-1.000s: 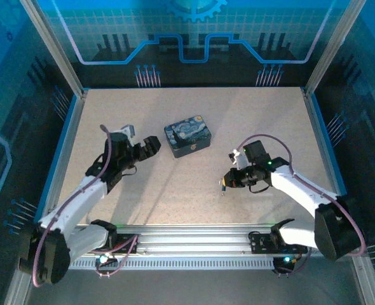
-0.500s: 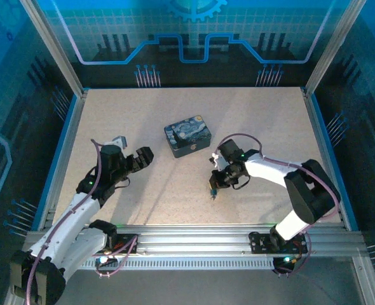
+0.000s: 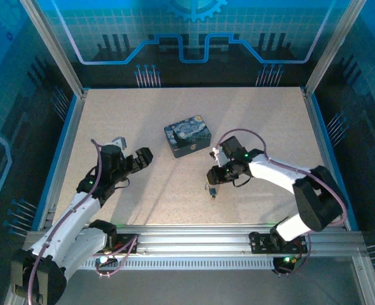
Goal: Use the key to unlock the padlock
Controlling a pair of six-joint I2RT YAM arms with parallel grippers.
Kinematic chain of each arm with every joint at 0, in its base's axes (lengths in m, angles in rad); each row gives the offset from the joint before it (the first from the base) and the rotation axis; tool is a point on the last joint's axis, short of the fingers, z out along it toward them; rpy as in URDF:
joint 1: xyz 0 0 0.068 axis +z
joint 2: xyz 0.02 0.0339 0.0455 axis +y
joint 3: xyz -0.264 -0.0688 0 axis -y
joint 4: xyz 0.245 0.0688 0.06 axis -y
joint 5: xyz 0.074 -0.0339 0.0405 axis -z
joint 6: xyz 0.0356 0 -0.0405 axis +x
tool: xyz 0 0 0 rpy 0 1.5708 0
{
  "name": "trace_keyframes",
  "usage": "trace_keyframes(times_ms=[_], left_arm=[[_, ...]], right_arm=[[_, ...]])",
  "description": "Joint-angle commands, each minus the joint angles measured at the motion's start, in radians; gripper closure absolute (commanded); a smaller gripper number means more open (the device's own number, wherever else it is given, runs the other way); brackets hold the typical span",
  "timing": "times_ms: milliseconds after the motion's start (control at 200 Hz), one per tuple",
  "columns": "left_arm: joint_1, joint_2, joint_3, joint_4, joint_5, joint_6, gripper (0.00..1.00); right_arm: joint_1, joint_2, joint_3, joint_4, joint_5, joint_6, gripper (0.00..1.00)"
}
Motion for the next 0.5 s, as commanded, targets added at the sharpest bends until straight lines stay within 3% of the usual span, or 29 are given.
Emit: trace_keyframes(times_ms=[0,255,495], left_arm=[[0.028,-0.003,0.018,-0.021,-0.021,0.008,0.01],[0.085,-0.012,0.059,-0.043,-0.115,0.069,0.01],[0.126,-0.016,0.044,0.047,-0.275,0.199,0.01]], right_arm=[[-0.053,-0.099,0.003,-0.031,0.068,-0.056,0.65],[-0.216,-0.349,-0.027,0.002,0.233,-0.144,0.49],[-0.389,-0.557,-0.167,0.117,0.364,-0.174,0.21]])
